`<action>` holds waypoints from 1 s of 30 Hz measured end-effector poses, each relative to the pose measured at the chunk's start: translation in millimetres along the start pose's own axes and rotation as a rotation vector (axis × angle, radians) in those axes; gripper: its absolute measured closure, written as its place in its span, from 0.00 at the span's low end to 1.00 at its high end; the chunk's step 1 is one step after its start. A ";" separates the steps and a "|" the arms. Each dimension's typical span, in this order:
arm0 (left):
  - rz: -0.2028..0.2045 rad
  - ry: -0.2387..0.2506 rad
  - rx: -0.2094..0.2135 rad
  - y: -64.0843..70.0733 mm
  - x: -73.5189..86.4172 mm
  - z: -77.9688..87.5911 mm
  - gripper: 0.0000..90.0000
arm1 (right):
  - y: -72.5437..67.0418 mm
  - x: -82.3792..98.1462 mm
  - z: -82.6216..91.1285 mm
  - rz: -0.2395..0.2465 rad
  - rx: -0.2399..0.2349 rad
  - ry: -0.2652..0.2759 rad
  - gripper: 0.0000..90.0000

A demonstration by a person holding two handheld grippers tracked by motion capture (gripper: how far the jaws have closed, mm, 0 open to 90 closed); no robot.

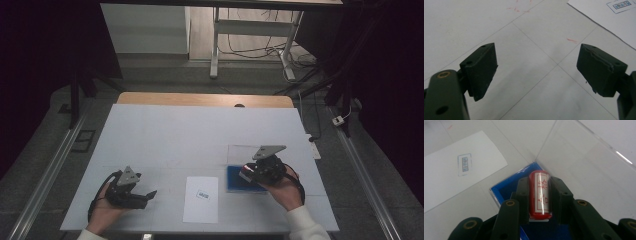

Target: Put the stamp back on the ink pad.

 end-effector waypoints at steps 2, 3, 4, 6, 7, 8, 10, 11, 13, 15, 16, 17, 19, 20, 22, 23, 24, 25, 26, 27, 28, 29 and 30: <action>-0.001 0.000 -0.001 0.0 0.0 0.0 0.19 | 1.4 1.5 -1.0 0.003 0.001 -0.003 0.78; -0.001 -0.001 -0.002 0.0 0.0 -0.2 0.19 | 1.9 2.4 -1.6 0.002 0.004 -0.009 0.78; -0.001 -0.002 -0.001 0.0 0.1 -0.3 0.19 | 2.5 3.2 -2.2 0.002 0.005 -0.012 0.78; -0.002 -0.002 -0.001 0.0 0.3 -0.4 0.19 | 2.9 4.7 -3.3 0.000 0.006 -0.026 0.78; -0.002 -0.003 -0.002 -0.1 0.3 -0.3 0.19 | 3.2 5.3 -4.1 0.003 0.006 -0.031 0.78; -0.003 -0.002 -0.004 -0.1 0.3 -0.3 0.19 | 3.7 5.9 -4.8 0.008 0.006 -0.035 0.78; -0.004 -0.002 -0.002 -0.4 0.4 0.0 0.19 | 3.6 6.7 -5.9 0.003 0.013 -0.040 0.78; -0.004 -0.003 -0.002 -0.3 0.5 0.0 0.19 | 3.8 6.8 -6.2 0.002 0.018 -0.041 0.78; -0.004 -0.002 0.000 -0.2 0.5 0.2 0.19 | 4.1 7.5 -7.0 0.004 0.027 -0.041 0.78; -0.005 -0.003 -0.002 0.1 0.5 0.1 0.19 | 4.4 8.4 -7.8 0.007 0.034 -0.042 0.78; -0.005 -0.003 -0.002 0.0 0.5 0.0 0.19 | 4.7 8.8 -8.3 0.011 0.037 -0.044 0.78; -0.005 -0.003 -0.003 -0.1 0.4 -0.1 0.19 | 4.8 9.1 -8.8 0.016 0.038 -0.050 0.77; -0.004 -0.002 -0.003 -0.7 0.3 -0.1 0.19 | 3.7 9.7 -10.0 0.015 0.032 -0.054 0.76; -0.005 -0.002 -0.001 -1.0 0.1 0.1 0.19 | 3.3 9.5 -10.0 0.017 0.034 -0.052 0.73; -0.004 -0.002 -0.002 -1.3 0.2 0.2 0.19 | 2.7 8.1 -8.6 0.006 0.026 -0.032 0.65; -0.004 -0.002 -0.002 -1.2 0.3 0.2 0.19 | 2.9 7.3 -7.4 0.006 0.020 -0.021 0.61; -0.004 -0.001 -0.003 -1.1 0.3 0.4 0.19 | 2.5 6.6 -5.8 0.004 0.025 -0.012 0.58; -0.004 0.000 -0.002 -1.0 0.2 0.6 0.19 | 2.9 6.0 -3.9 0.008 0.027 0.002 0.55; -0.003 0.001 -0.003 -1.0 0.1 0.9 0.19 | 3.2 5.5 -1.3 0.002 0.027 0.014 0.52; 0.001 0.003 -0.006 -0.9 0.1 1.0 0.19 | 3.0 5.1 1.6 -0.014 0.021 0.035 0.50; 0.005 0.005 -0.008 -1.1 0.1 1.3 0.19 | 3.3 5.1 5.1 -0.022 0.022 0.052 0.48; 0.009 0.008 -0.008 -1.3 0.0 1.8 0.19 | 3.2 5.8 9.0 -0.027 0.023 0.074 0.46; 0.010 0.010 -0.010 -1.7 -0.1 2.3 0.19 | 2.8 7.1 13.5 -0.028 0.028 0.089 0.45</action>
Point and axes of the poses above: each handheld gripper's, and its own axes: z roughly backward along the jaws, x roughly out of its underside, y roughly to its right, the point moved 2 cm from there along -z, roughly forward along the jaws, and after that the axes turned 11 degrees about y, right-handed, at the moved point
